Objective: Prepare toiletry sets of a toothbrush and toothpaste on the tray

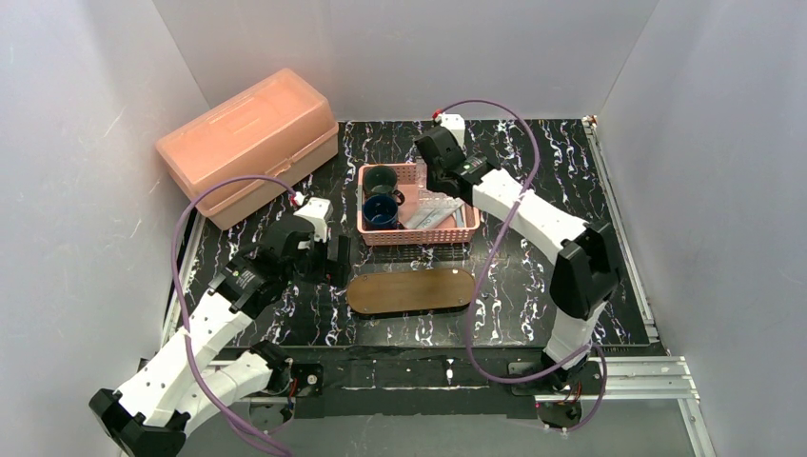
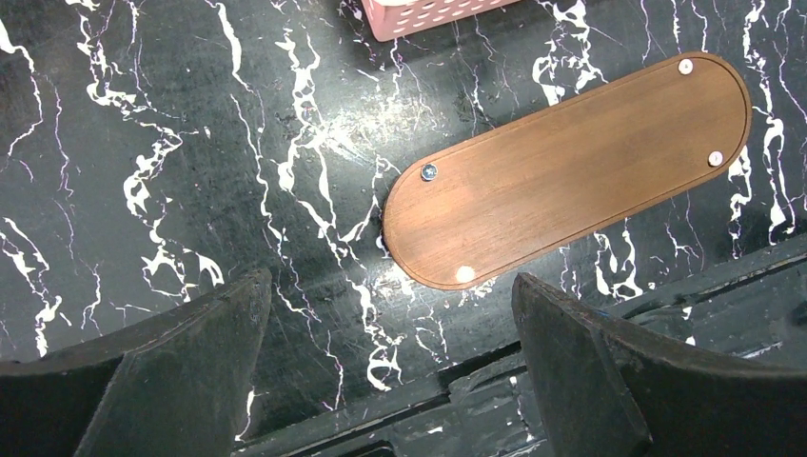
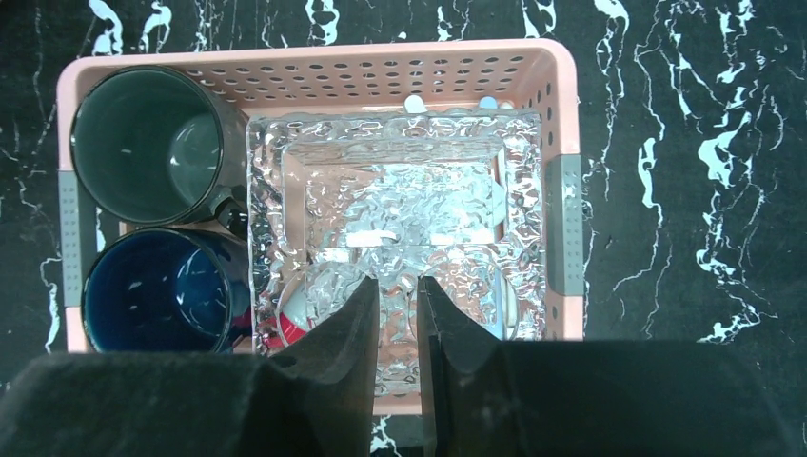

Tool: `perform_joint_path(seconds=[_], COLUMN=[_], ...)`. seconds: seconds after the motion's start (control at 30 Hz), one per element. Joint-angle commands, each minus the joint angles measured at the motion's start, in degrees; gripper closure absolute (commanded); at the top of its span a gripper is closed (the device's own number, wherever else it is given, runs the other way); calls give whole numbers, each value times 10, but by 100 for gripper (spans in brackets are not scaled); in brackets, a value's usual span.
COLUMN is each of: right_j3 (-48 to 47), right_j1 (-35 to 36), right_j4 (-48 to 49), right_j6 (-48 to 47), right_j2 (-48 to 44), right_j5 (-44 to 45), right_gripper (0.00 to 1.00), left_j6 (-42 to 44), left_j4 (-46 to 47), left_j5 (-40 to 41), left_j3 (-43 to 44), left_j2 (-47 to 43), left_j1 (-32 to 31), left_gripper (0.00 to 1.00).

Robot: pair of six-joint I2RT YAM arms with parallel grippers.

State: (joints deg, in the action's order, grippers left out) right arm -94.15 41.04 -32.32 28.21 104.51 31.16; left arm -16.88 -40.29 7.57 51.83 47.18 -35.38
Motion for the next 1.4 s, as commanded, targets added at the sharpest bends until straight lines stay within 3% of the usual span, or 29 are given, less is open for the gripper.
perform_joint_path(seconds=[0.0, 0.3, 0.63, 0.9, 1.37], right_j3=[17, 97, 163, 195, 239], right_j1=[12, 72, 208, 303, 390], right_j4=[34, 36, -18, -71, -137], right_j6=[-5, 20, 113, 205, 365], right_j2=[-58, -147, -208, -216, -197], right_j5=[14, 62, 169, 222, 263], right_gripper=[99, 99, 99, 99, 99], left_j6=[7, 7, 7, 6, 5], left_j4=[0, -2, -6, -7, -8], left_j5=[16, 29, 44, 51, 49], left_j3=[-2, -2, -2, -2, -2], left_j2=[2, -1, -4, -6, -6], left_j1=[-1, -1, -1, -1, -1], left_gripper=[2, 2, 2, 2, 2])
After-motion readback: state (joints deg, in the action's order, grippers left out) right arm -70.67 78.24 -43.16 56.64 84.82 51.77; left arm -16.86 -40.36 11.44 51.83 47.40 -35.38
